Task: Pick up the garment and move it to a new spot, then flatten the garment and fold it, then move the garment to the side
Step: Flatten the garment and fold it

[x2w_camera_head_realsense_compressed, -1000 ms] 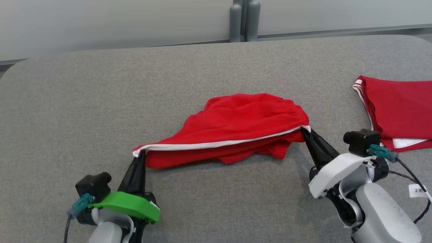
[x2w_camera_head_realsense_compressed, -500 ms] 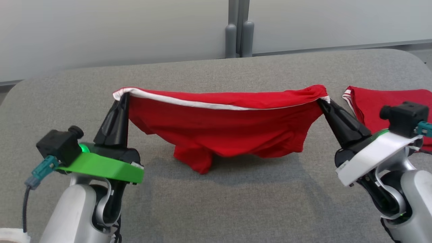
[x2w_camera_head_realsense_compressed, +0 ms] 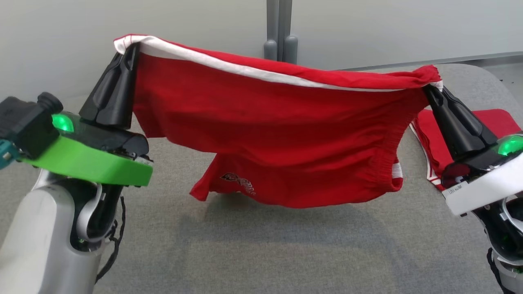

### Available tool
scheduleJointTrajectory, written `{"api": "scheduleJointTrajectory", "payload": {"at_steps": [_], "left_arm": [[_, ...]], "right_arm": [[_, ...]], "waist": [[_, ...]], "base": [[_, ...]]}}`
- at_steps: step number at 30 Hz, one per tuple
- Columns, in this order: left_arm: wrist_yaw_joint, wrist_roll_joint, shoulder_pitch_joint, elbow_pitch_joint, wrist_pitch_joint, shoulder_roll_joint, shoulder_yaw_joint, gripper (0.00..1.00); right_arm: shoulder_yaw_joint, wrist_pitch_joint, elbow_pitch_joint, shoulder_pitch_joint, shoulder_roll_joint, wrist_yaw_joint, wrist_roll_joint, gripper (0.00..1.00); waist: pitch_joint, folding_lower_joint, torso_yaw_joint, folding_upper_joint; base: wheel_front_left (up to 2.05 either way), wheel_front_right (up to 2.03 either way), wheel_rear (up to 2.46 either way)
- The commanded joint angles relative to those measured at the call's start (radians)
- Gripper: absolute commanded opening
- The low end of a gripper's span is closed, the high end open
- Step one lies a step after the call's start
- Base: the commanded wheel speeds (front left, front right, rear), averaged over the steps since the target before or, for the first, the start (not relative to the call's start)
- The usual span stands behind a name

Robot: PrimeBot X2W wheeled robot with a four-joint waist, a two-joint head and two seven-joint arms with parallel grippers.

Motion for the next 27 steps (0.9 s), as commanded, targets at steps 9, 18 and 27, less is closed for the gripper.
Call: {"api": "scheduleJointTrajectory", "payload": {"at_steps": [9,18,27], "left_arm": [[-0.025,-0.017,-0.246,0.219,0.073,0.052,0.001,0.00],[-0.040,0.076,-0.698,0.519,-0.014,0.054,-0.019,0.00],[-0.052,0.038,-0.672,0.626,-0.190,-0.029,-0.112,0.00]], "right_arm": [[0.085,0.018,0.236,-0.300,0.054,0.000,-0.041,0.00],[0.110,-0.243,0.727,-0.835,0.160,0.000,-0.246,0.00],[0.235,-0.442,1.103,-0.889,0.175,0.000,-0.278,0.00]], "waist": [[0.138,0.0000,0.003,0.0102],[0.263,0.0000,0.010,0.0102],[0.348,0.0000,0.046,0.0102]], "base": [[0.00,0.00,0.00],[0.00,0.00,0.00],[0.00,0.00,0.00]]}}
